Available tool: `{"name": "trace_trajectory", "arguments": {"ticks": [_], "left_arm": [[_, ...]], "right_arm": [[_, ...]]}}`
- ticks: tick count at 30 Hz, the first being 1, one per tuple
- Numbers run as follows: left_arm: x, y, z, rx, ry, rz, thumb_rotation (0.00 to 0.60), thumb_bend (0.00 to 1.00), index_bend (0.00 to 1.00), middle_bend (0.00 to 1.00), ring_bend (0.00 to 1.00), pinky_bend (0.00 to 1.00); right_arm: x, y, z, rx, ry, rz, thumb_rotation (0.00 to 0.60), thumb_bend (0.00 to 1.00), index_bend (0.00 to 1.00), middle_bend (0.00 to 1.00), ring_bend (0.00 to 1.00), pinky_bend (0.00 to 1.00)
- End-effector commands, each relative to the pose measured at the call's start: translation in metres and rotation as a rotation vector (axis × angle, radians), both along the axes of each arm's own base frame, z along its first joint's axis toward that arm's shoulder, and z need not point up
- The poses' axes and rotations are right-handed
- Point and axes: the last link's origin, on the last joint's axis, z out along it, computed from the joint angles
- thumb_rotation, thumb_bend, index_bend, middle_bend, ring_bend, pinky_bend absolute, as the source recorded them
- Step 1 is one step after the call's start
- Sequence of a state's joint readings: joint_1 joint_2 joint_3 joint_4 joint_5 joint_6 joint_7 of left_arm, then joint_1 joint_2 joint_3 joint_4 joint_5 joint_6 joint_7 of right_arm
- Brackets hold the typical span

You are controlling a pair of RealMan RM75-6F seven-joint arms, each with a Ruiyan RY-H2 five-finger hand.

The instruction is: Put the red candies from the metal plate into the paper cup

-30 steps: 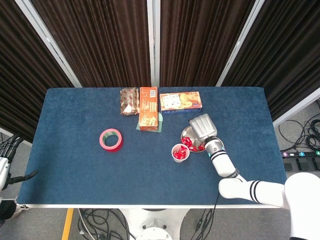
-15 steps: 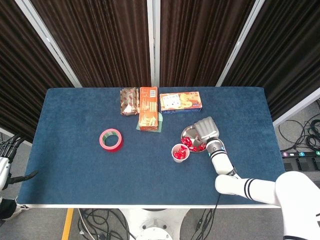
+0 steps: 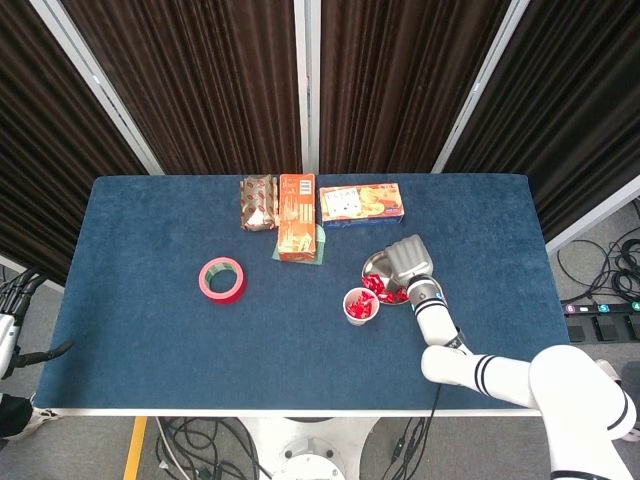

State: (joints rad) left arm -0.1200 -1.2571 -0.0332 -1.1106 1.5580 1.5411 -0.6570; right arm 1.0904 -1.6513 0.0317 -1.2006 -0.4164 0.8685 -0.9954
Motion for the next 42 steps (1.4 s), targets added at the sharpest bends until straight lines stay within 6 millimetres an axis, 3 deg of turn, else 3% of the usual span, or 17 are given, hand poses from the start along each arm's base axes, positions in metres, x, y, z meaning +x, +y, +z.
{"name": "trace_trajectory", "arguments": {"ticks": [1,21,42], "left_arm": [[0.0,0.0,0.0,-0.001,0.0,0.001,0.6,0.12,0.13,0.1,0.03,0.1],[-0.005,0.0,0.0,0.001,0.002,0.009,0.6,0.12,0.13,0.1,0.03,0.1],[-0.007,0.002,0.0,-0.002,-0.006,0.011,0.6,0.12,0.13,0.1,0.03,0.1]], "right_arm": [[-0.002,0.0,-0.008,0.014,0.004,-0.007,0.6,0.2,0.38,1.0,1.0,1.0],[-0.007,-0.005,-0.022,0.025,0.022,-0.023,0.6,0.19,0.39,1.0,1.0,1.0],[-0.006,-0.006,-0.025,0.024,0.018,-0.018,0.6,0.21,0.56,1.0,1.0,1.0]]}}
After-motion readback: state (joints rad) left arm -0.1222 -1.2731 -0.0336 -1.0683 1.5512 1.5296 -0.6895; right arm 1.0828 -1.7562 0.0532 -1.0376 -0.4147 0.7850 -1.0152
